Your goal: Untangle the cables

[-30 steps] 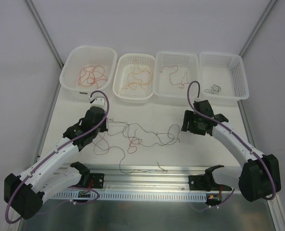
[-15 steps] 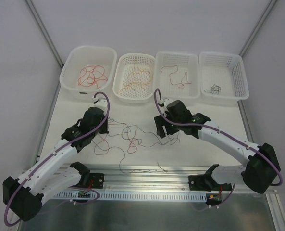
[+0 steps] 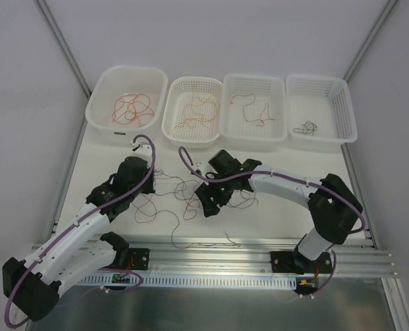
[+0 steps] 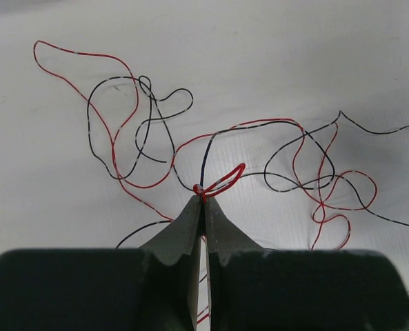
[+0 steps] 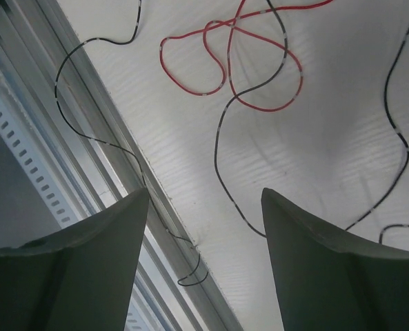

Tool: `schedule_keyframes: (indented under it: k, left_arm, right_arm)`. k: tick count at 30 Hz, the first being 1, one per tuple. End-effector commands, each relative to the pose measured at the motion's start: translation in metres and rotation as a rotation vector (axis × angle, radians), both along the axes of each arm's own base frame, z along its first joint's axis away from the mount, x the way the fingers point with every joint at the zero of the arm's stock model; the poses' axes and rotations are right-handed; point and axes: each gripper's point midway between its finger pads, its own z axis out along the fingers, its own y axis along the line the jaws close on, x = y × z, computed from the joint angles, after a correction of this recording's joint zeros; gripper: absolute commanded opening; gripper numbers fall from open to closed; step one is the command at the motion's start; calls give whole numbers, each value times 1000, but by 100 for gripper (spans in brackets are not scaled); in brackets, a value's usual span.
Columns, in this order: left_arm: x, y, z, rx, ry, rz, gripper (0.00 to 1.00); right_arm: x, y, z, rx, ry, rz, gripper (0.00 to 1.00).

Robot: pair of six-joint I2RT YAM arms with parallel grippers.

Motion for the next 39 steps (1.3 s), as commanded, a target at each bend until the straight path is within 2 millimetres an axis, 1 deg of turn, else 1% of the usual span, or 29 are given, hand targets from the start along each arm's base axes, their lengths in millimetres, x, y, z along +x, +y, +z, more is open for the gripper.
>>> schedule_keyframes:
  k: [1, 3, 6, 8, 9, 10, 11, 12, 13, 14, 15, 16, 17, 18, 19, 20, 21, 22, 23, 25, 26, 27, 29, 30, 31, 34, 36, 38, 39]
  left_arm:
    - [5, 5, 7, 6, -45, 24, 1]
    - [6, 7, 6, 15, -46, 31, 1]
    - [7, 10, 6, 24, -51, 45, 1]
    - [7, 12, 6, 28, -50, 53, 1]
    - [8, 14, 6, 38, -52, 63, 1]
    - [8, 15, 5, 44, -52, 66, 1]
    - [9, 16, 4, 52, -52, 72, 1]
    - [9, 19, 4, 63, -52, 84, 1]
    - [10, 21, 5, 69, -55, 92, 1]
    - [10, 24, 3, 80, -53, 103, 1]
    - [10, 25, 4, 89, -56, 110, 1]
    - [11, 31, 5, 106, -62, 134, 0]
    - [10, 34, 3, 121, -55, 146, 0]
    - [11, 37, 3, 130, -56, 159, 0]
    - [11, 41, 3, 134, -55, 180, 0]
    - [10, 46, 2, 146, -53, 199, 0]
    - [11, 48, 2, 146, -52, 211, 0]
    - [12, 51, 2, 143, -49, 230, 0]
    - [12, 54, 1, 145, -45, 240, 0]
    - [12, 57, 2, 141, -45, 253, 0]
    - [13, 59, 1, 143, -39, 262, 0]
    - [13, 60, 1, 144, -39, 267, 0]
    - [13, 63, 0, 141, -34, 282, 0]
    - [13, 64, 1, 139, -37, 291, 0]
    - [13, 65, 1, 140, -33, 297, 0]
    - [14, 69, 2, 138, -37, 319, 0]
    - [14, 68, 4, 129, -38, 315, 0]
    - [14, 62, 4, 106, -35, 288, 2]
    - [14, 56, 3, 89, -24, 261, 2]
  right_arm:
    - [-2, 25, 10, 83, 13, 92, 70]
    - [-5, 30, 1, 84, 47, 106, 68]
    - [-8, 31, -6, 76, 67, 120, 61]
    - [-9, 29, -4, 82, 60, 120, 46]
    - [-9, 27, 1, 90, 44, 122, 38]
    - [-11, 24, 4, 84, 43, 125, 23]
    - [-11, 21, 8, 82, 30, 125, 17]
    - [-12, 17, 23, 100, -2, 131, 11]
    - [-13, 10, 29, 86, -12, 134, 1]
    - [-12, 4, 40, 90, -46, 128, 1]
    - [-8, -2, 51, 101, -64, 110, 1]
    - [-8, -12, 79, 138, -109, 99, 1]
    - [-5, -19, 93, 157, -135, 82, 1]
    - [6, -31, 108, 171, -162, 34, 1]
    - [5, -44, 123, 179, -179, 8, 1]
    - [8, -54, 160, 251, -262, -23, 1]
    - [20, -70, 180, 278, -308, -92, 1]
    - [23, -83, 194, 286, -342, -140, 1]
    - [25, -96, 233, 352, -426, -212, 1]
    - [46, -133, 266, 355, -531, -404, 1]
    - [50, -146, 284, 373, -573, -472, 1]
    - [53, -166, 316, 413, -647, -577, 1]
    - [59, -191, 346, 429, -737, -715, 1]
    - [57, -205, 372, 464, -797, -788, 1]
    - [60, -217, 384, 459, -844, -850, 1]
    - [61, -231, 418, 482, -931, -915, 1]
    - [70, -231, 422, 474, -931, -927, 1]
    - [84, -232, 423, 454, -933, -945, 1]
    - [97, -237, 421, 417, -951, -970, 1]
